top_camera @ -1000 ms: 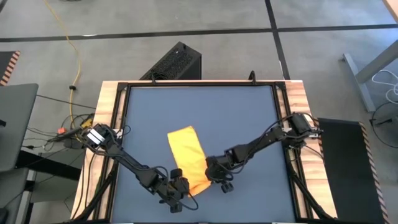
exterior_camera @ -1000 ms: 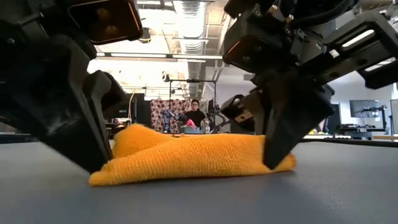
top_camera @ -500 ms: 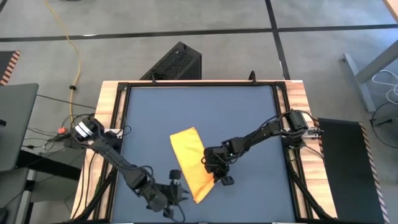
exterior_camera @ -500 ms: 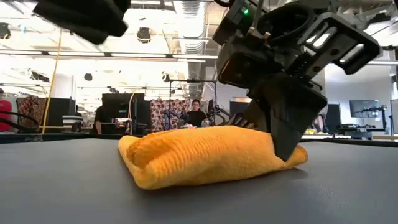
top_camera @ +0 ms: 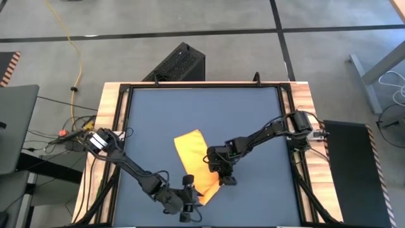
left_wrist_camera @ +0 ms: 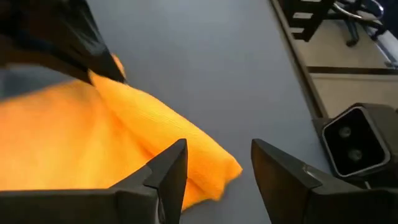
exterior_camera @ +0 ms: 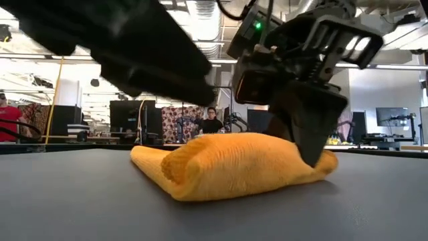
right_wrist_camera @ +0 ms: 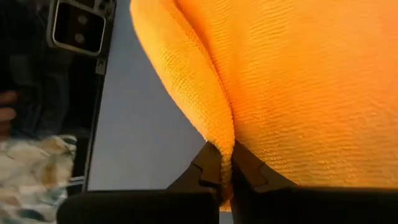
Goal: Roll towel
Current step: Roll the yellow microfiber towel
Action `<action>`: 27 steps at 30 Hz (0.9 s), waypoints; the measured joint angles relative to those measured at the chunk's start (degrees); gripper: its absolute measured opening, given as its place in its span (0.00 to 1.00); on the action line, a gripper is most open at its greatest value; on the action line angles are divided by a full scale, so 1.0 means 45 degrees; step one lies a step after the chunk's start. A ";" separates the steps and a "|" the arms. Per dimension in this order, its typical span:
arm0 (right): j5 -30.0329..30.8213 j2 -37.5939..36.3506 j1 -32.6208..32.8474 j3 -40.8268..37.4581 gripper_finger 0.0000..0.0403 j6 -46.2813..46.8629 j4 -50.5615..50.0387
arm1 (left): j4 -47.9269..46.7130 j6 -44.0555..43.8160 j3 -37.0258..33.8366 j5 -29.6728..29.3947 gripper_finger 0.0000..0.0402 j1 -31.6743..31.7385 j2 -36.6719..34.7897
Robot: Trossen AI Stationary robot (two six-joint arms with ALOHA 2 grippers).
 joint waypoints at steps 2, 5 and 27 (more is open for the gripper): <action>-0.0176 0.0002 -0.0257 0.0000 0.08 0.0151 0.0015 | -0.0073 -0.0497 0.0056 0.0001 0.41 -0.0003 0.0146; -0.0575 0.0002 -0.0686 0.0005 0.07 0.0420 0.0029 | -0.0349 -0.1432 0.0191 0.0014 0.40 0.0045 0.0241; -0.1079 0.0002 -0.0912 0.0015 0.09 0.1709 -0.0027 | -0.1639 -0.3854 0.0224 0.1153 0.29 0.1124 0.0470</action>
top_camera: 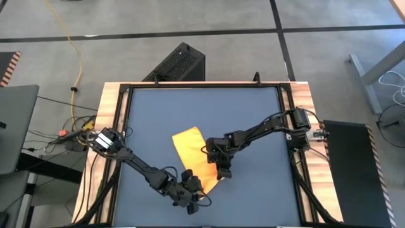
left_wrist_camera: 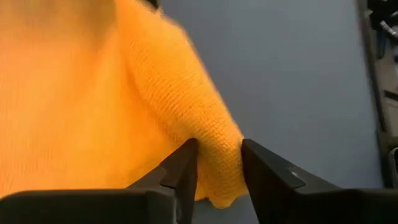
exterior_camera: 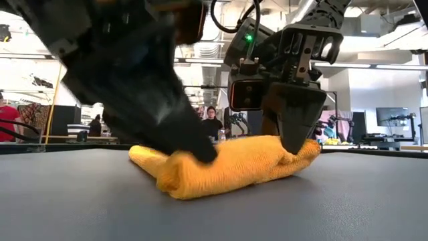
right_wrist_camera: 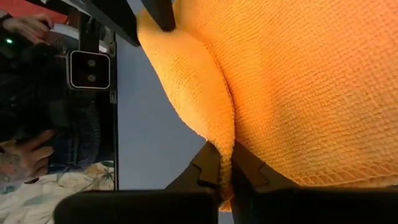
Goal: Roll towel
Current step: Roll the yellow microfiber towel
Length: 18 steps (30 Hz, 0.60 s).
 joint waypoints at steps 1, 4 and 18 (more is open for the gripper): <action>0.0000 0.0000 0.0000 0.0000 0.08 0.0000 -0.0002 | -0.0066 -0.0166 -0.0021 0.0185 0.27 0.0031 0.0042; -0.0005 0.0000 0.0000 0.0010 0.09 -0.0005 -0.0031 | 0.0570 -0.0418 -0.0105 0.0781 0.18 0.0175 0.0326; -0.0934 0.0000 0.0063 0.0011 0.23 -0.0158 -0.0785 | 0.0602 0.0821 -0.0125 0.3901 0.00 0.0772 0.0227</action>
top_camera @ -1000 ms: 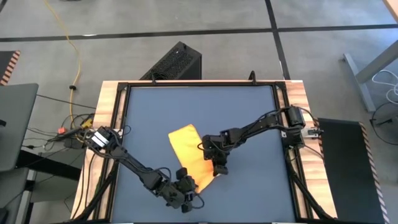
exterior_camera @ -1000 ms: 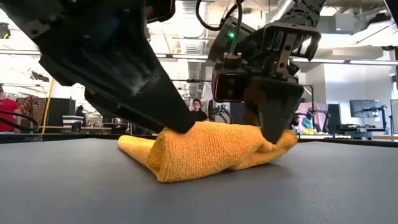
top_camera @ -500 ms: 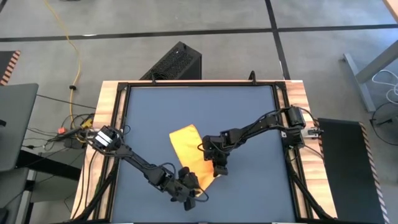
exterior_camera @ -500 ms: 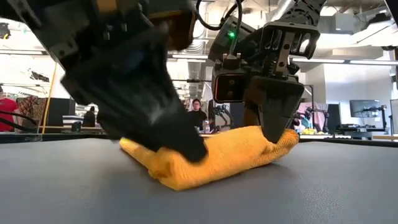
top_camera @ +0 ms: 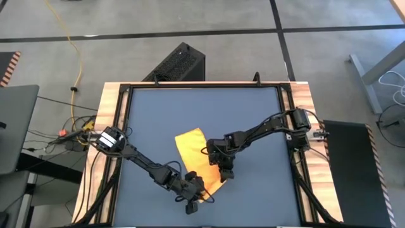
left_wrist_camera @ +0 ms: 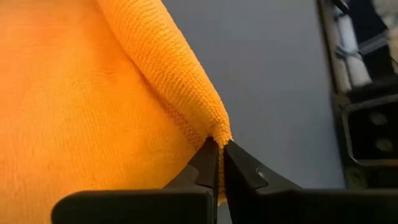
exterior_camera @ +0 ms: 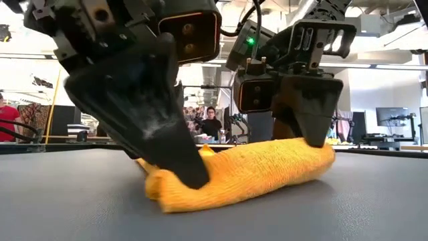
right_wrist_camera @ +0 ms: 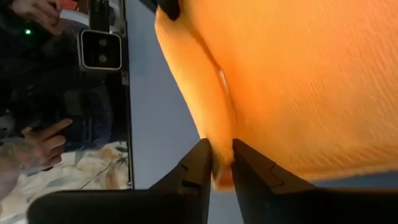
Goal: Roll towel
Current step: Roll the yellow microfiber towel
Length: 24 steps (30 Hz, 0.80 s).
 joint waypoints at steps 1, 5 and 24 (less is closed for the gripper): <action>-0.0099 0.0000 0.0000 -0.0001 0.24 -0.0075 -0.0026 | 0.0000 0.0110 0.0000 0.0352 0.00 0.0063 0.0000; -0.0518 -0.0005 -0.0001 -0.0001 0.26 -0.0324 -0.0348 | -0.0014 0.0596 0.0000 0.1228 0.00 0.0245 0.0000; 0.8650 -0.3356 0.2820 -0.0001 0.25 -0.3845 -0.0516 | 0.7821 -0.1455 -0.4237 0.2490 0.00 0.0281 -0.0087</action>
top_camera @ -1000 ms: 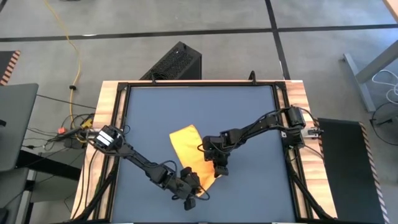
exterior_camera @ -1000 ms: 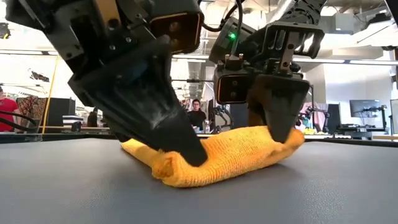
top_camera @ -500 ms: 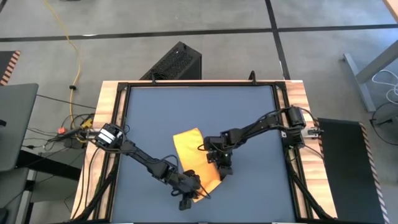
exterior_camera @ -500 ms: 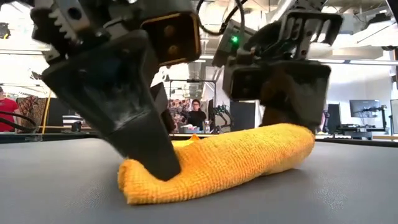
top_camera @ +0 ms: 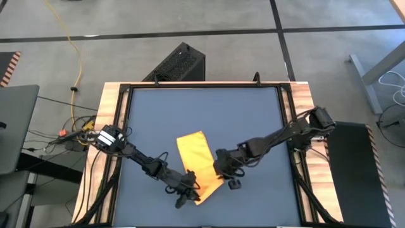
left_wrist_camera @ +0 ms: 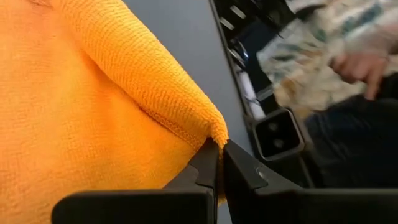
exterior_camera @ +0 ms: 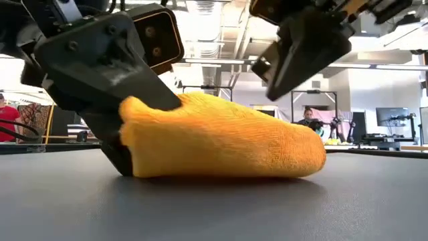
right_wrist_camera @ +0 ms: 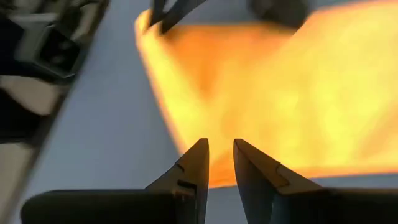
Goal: Roll towel
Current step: Roll the yellow microfiber towel
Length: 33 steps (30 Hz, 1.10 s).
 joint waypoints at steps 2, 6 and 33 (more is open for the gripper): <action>0.0004 0.0139 0.0141 0.0000 0.26 -0.1034 0.0306 | -0.0004 0.0058 -0.0086 0.0871 0.00 0.0200 0.0000; -0.0060 0.0947 0.0674 0.0000 0.30 -0.1758 0.1311 | -0.0187 0.0350 -0.0109 0.2211 0.00 0.0501 0.0010; -0.0362 0.2337 0.1085 -0.0030 0.46 -0.0151 0.2997 | -0.0582 0.0009 -0.0037 0.3370 0.00 0.0968 0.0010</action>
